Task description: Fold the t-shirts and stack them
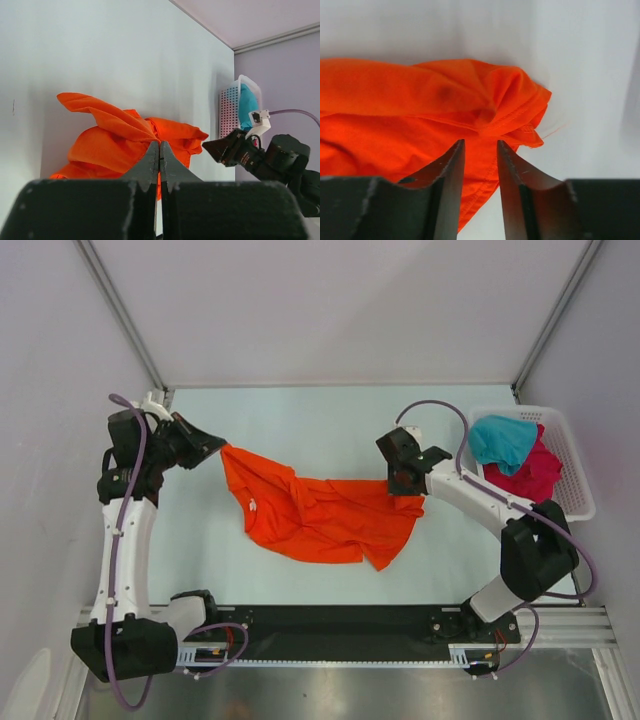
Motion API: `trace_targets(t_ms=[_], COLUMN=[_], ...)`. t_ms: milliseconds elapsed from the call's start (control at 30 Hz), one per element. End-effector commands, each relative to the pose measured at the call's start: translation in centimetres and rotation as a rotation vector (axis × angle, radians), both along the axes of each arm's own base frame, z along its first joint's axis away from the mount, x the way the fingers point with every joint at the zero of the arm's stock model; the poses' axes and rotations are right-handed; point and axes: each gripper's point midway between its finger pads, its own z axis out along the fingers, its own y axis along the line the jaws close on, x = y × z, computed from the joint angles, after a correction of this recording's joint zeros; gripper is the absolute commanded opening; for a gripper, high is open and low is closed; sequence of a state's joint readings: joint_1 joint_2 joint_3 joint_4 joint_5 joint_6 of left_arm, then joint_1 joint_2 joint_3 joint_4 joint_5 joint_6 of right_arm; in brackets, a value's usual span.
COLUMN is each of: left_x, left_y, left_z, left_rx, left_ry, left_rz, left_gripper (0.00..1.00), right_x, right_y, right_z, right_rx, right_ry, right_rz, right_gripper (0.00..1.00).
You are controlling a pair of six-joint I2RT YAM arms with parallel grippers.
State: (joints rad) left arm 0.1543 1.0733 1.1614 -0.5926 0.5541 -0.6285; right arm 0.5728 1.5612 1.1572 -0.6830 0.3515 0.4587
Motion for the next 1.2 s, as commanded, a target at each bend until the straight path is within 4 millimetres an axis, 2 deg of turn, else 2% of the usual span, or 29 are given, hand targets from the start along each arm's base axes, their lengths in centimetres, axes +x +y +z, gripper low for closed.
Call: trace_targets(t_ms=[0, 33, 133, 200, 300, 333, 467, 567, 733, 1000, 1167], left_x=[0.0, 0.1, 0.1, 0.1, 0.2, 0.2, 0.2, 0.2, 0.2, 0.4, 0.5], left_y=[0.3, 0.3, 0.2, 0.2, 0.1, 0.1, 0.0, 0.0, 0.2, 0.3, 0.3], left_z=[1.0, 0.8, 0.2, -0.2, -0.3, -0.3, -0.6, -0.6, -0.7, -0.9, -1.2], left_rx=[0.014, 0.012, 0.002, -0.003, -0.012, -0.014, -0.019, -0.015, -0.015, -0.019, -0.028], left_ry=[-0.078, -0.079, -0.069, -0.065, -0.065, -0.069, -0.063, -0.066, -0.064, -0.06, -0.059], left_rz=[-0.03, -0.03, -0.036, -0.036, -0.042, -0.044, -0.052, -0.058, -0.054, -0.052, -0.053], left_gripper=[0.0, 0.0, 0.0, 0.0, 0.0, 0.0, 0.0, 0.0, 0.0, 0.0, 0.0], right_x=[1.1, 0.6, -1.6, -3.6, -6.6, -7.8, -10.6, -12.4, -13.8, -14.7, -15.7], right_y=[2.7, 2.8, 3.4, 4.6, 5.4, 5.0, 5.3, 5.4, 5.7, 6.8, 7.7], right_z=[6.1, 7.1, 8.0, 7.7, 5.2, 3.2, -1.4, -3.9, -5.8, -5.9, -7.7], right_rx=[0.084, 0.099, 0.102, 0.117, 0.124, 0.104, 0.112, 0.098, 0.077, 0.063, 0.047], right_ry=[-0.162, -0.181, -0.19, -0.177, -0.121, -0.08, 0.009, 0.054, 0.093, 0.094, 0.134], right_rz=[0.055, 0.054, 0.086, 0.117, 0.147, 0.153, 0.152, 0.155, 0.161, 0.183, 0.199], right_gripper=[0.39, 0.39, 0.4, 0.4, 0.4, 0.4, 0.37, 0.37, 0.36, 0.35, 0.33])
